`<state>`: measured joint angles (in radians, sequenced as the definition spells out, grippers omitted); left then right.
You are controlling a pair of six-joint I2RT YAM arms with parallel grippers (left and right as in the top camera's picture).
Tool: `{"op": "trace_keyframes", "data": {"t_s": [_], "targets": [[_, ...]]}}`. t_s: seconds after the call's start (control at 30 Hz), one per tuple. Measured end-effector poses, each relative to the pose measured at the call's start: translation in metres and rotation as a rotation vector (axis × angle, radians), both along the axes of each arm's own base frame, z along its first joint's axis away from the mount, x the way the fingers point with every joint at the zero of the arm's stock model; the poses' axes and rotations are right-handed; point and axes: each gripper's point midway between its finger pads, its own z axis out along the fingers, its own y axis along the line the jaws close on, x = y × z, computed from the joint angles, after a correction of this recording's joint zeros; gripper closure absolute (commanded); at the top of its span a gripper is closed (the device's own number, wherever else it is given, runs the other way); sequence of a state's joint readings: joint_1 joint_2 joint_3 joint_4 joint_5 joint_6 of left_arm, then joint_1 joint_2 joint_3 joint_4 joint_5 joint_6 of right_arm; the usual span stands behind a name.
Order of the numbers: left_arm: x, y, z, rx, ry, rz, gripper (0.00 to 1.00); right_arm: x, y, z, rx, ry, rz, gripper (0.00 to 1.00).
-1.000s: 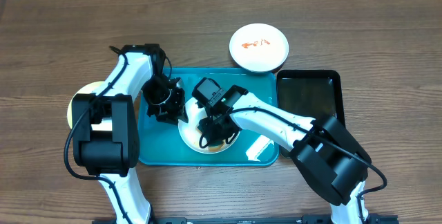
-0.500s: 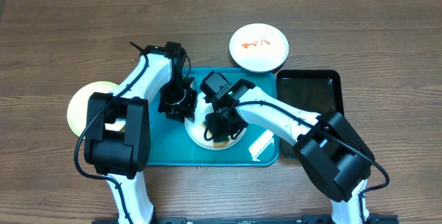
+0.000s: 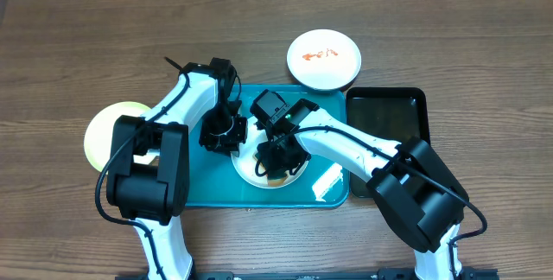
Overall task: Clean dirty plates on tray and stack at the side
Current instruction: 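Scrub the white plate surface with the sponge in the right gripper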
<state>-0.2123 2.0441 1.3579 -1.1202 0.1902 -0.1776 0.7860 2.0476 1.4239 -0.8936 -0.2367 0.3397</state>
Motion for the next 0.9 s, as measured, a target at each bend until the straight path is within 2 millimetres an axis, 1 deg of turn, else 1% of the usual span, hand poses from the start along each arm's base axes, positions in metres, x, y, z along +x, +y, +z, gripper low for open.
{"op": "trace_keyframes", "data": {"t_s": [0.27, 0.4, 0.47, 0.53, 0.57, 0.63, 0.7, 0.87, 0.9], "targets": [[0.001, -0.003, 0.003, -0.012, -0.014, -0.003, 0.96, -0.003, -0.004, 0.000, -0.017, 0.016, -0.002, 0.96], [-0.001, -0.004, 0.003, -0.015, -0.004, -0.003, 0.96, 0.001, -0.012, 0.005, -0.033, 0.033, -0.021, 0.96], [-0.003, -0.003, 0.003, -0.005, 0.002, -0.003, 0.96, 0.011, -0.016, 0.008, -0.035, 0.018, -0.043, 0.96], [-0.004, -0.003, 0.003, 0.002, 0.006, -0.004, 0.96, 0.027, -0.029, 0.009, -0.051, -0.003, -0.086, 0.96], [-0.004, -0.003, 0.003, 0.003, 0.006, -0.004, 0.96, 0.030, -0.033, 0.009, -0.056, -0.004, -0.097, 0.96], [-0.005, -0.002, 0.004, 0.004, 0.009, -0.004, 0.96, 0.040, -0.049, 0.007, -0.081, -0.003, -0.138, 0.96], [-0.005, -0.002, 0.004, 0.004, 0.010, -0.004, 0.96, 0.045, -0.055, 0.006, -0.088, -0.004, -0.155, 0.96], [-0.006, -0.002, 0.004, 0.008, 0.015, -0.004, 0.96, 0.044, -0.054, -0.002, -0.078, -0.012, -0.155, 0.96], [-0.007, -0.001, 0.004, 0.012, 0.016, -0.005, 0.96, 0.045, -0.051, -0.004, -0.056, -0.016, -0.153, 0.96]]}}
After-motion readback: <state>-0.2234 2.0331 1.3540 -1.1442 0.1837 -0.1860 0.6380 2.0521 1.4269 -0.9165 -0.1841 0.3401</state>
